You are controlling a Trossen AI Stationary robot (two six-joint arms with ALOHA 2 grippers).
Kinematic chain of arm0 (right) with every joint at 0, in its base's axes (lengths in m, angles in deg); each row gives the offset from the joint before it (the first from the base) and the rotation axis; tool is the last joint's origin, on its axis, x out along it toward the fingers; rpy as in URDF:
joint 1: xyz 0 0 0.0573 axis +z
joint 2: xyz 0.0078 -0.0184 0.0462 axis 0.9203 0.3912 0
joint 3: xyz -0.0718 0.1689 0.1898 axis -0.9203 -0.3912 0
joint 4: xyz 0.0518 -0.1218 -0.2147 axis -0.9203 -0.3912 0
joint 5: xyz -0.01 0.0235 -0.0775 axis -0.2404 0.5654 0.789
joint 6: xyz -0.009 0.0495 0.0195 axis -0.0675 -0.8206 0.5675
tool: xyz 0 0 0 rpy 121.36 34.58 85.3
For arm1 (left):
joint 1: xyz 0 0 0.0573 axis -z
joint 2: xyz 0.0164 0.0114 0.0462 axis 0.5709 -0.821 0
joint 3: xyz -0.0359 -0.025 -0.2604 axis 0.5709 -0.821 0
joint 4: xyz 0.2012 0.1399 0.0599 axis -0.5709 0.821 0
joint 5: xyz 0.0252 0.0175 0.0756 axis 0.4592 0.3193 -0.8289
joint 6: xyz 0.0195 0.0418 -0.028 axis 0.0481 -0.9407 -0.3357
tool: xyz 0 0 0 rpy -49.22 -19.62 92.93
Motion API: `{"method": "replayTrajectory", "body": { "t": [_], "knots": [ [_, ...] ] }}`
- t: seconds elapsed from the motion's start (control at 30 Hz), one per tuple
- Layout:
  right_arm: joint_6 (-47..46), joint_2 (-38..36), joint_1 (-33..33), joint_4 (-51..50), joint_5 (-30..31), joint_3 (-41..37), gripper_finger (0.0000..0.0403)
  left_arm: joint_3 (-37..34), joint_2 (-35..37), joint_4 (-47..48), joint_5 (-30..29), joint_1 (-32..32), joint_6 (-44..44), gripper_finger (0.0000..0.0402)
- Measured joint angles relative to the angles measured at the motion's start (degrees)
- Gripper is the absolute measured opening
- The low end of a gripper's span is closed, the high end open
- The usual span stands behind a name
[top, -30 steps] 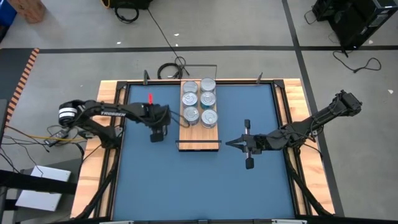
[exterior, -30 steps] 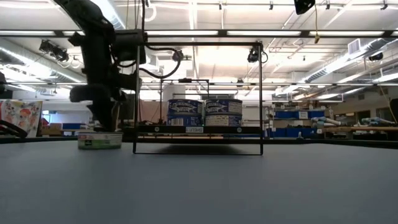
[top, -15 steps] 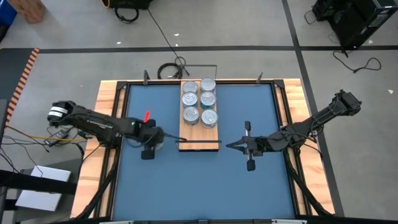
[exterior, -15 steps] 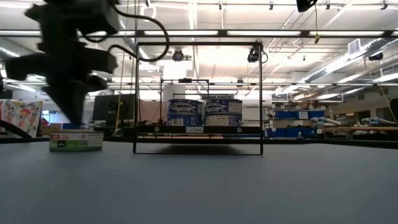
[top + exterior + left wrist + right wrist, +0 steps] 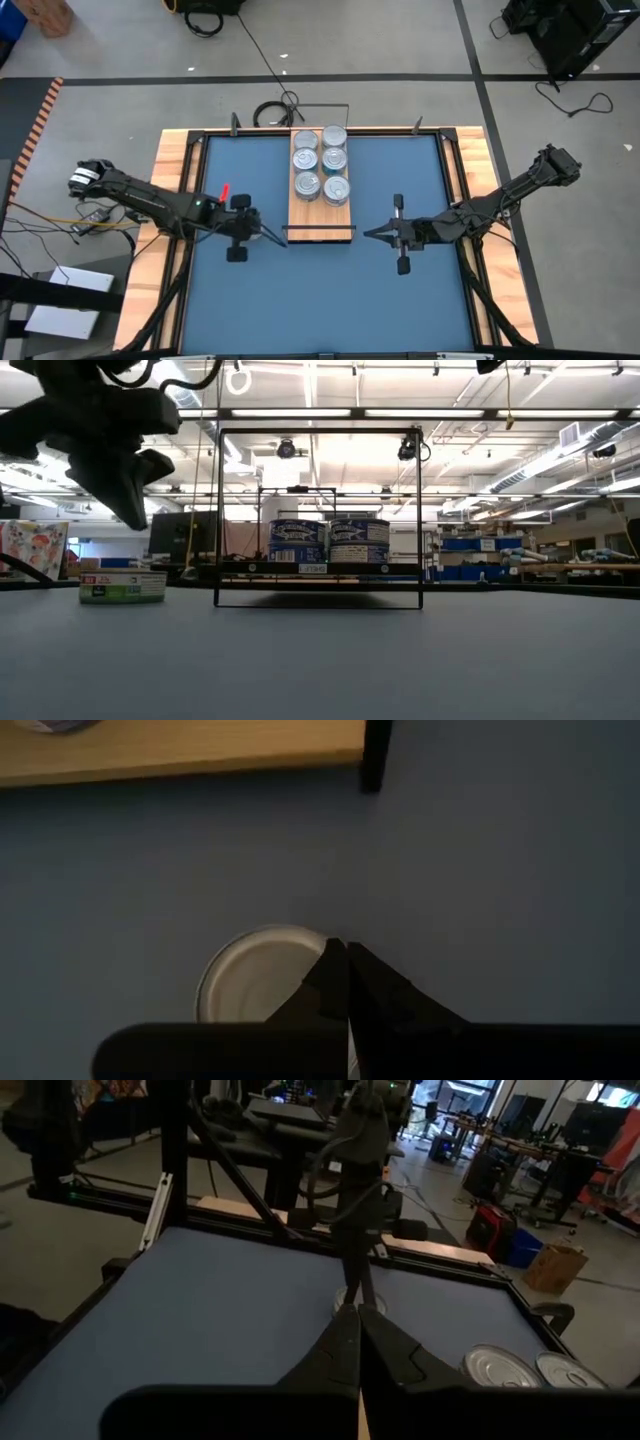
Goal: Stack canned seafood by type on shelf
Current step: Stack the green tuna can on top of the other green tuna can on the shelf
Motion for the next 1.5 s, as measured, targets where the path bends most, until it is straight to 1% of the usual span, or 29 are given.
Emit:
{"method": "replayTrajectory", "body": {
  "t": [0.13, 0.27, 0.5, 0.63, 0.8, 0.93, 1.0, 1.13, 1.23, 1.37, 1.5],
  "knots": [
    [0.0, 0.0, 0.0, 0.2, 0.0, 0.0, 0.0005, -0.6, -1.0, 0.7, -0.9, -0.5, -3.9, 0.0],
    [0.3, 0.0, 0.0, 0.6, 0.0, 0.0, 0.0005, -1.8, -3.2, 0.9, -3.4, -1.7, -9.7, 0.0],
    [0.4, 0.0, 0.0, 0.6, 0.0, 0.0, 0.0005, -2.1, -8.8, 0.2, -3.3, -1.7, -24.1, 0.0],
    [0.4, 0.0, 0.0, 0.6, 0.0, 0.0, 0.0005, -1.8, -11.7, 0.4, -3.6, -1.4, -28.4, 0.0],
    [0.4, 0.0, 0.0, 0.6, 0.0, 0.0, 0.0005, -0.9, -12.5, 1.0, -4.1, 1.1, -28.6, 0.0],
    [0.4, 0.0, 0.0, 0.6, 0.0, 0.0, 0.0005, 0.6, -12.7, 0.2, -0.2, 4.3, -27.2, 0.0],
    [0.3, 0.0, 0.1, 0.6, 0.0, 0.0, 0.0005, 0.6, -12.7, -0.4, 0.1, 5.5, -26.2, 0.0],
    [0.4, 0.0, 1.1, 1.5, 0.0, 0.0, 0.0005, 0.6, -13.3, -3.7, 0.3, 8.2, -22.3, 0.0],
    [0.6, 0.0, 2.2, 2.4, 0.0, 0.2, 0.0005, 0.7, -14.8, -7.9, 0.4, 10.9, -20.9, 0.0],
    [1.2, 2.8, 4.0, 1.3, 1.3, 3.5, 0.0005, 1.0, -18.4, -14.0, -0.5, 14.1, -19.6, 0.0],
    [3.1, 8.7, 5.5, -0.5, 2.9, 9.0, 0.0005, 1.9, -21.3, -16.6, -1.5, 15.9, -18.1, 0.0]
  ]
}}
